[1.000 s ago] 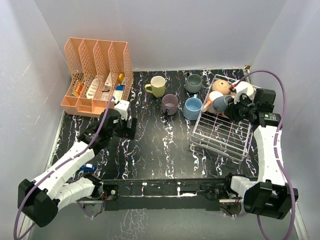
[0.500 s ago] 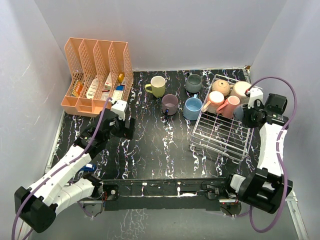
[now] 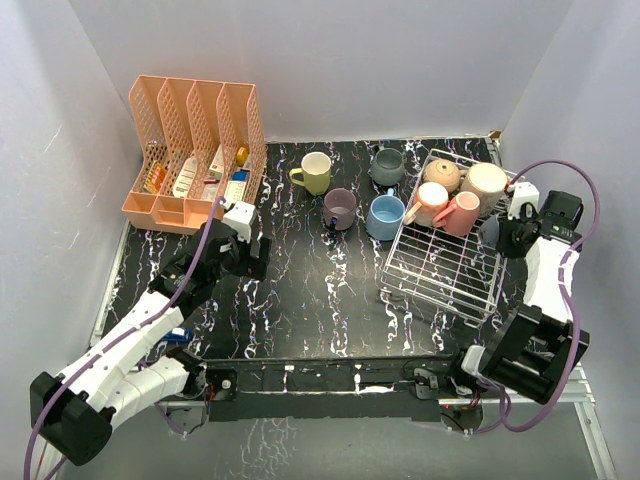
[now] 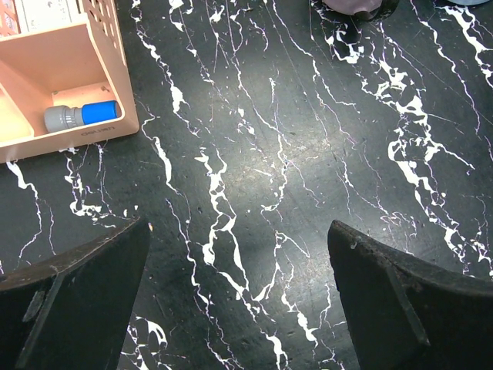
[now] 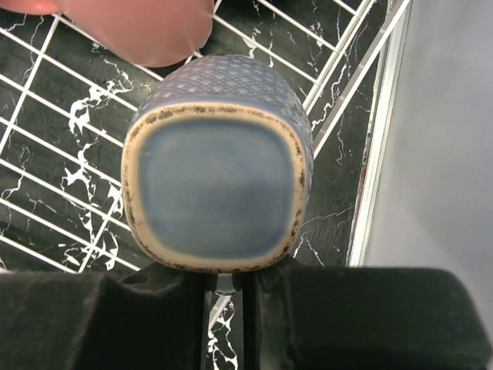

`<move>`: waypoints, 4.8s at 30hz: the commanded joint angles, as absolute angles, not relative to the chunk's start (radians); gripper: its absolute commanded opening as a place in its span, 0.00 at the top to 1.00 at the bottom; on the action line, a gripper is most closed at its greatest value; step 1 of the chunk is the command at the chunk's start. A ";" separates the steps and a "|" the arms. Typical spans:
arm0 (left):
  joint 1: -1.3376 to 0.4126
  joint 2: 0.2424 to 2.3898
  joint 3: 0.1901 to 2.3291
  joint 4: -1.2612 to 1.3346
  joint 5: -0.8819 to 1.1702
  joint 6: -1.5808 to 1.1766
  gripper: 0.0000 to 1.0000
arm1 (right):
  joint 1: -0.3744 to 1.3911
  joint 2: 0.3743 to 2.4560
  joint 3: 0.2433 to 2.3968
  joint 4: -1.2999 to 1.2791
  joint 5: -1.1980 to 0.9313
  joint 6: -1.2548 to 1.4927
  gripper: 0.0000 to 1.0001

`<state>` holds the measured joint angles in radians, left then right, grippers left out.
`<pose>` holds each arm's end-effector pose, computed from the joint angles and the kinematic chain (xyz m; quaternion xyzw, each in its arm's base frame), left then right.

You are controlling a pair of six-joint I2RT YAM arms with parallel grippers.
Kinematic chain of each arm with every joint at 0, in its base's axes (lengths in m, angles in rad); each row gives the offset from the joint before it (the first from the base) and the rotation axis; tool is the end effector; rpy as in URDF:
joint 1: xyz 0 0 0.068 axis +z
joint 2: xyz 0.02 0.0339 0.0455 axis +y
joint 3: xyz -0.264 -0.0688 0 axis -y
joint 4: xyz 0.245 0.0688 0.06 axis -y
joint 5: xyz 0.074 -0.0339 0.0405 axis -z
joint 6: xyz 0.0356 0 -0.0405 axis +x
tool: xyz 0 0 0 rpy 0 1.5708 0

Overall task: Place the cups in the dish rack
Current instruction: Turn the cup upside down in the dish rack.

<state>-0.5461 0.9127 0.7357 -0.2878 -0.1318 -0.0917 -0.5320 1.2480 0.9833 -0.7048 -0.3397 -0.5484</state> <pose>0.1802 -0.1040 0.2893 0.1576 0.8351 -0.1111 0.5152 0.2208 -0.1162 0.2690 -0.0578 0.9410 -0.0117 0.3334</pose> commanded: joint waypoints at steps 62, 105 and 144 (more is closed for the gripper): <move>-0.541 0.892 0.718 -0.270 -0.159 -0.070 0.03 | -0.419 1.561 1.124 -0.412 -0.230 -0.301 0.63; -0.540 0.894 0.683 -0.229 -0.176 -0.054 0.03 | -0.323 1.175 1.193 -0.700 -0.535 -0.532 0.40; -0.541 0.934 0.658 -0.211 -0.208 -0.034 0.03 | -0.560 1.415 1.104 -0.463 -0.461 -0.622 0.92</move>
<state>-0.5457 0.9524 0.6662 -0.2234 -0.2024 -0.0441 -0.5632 1.4094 1.0790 -0.5446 -0.4778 -0.6548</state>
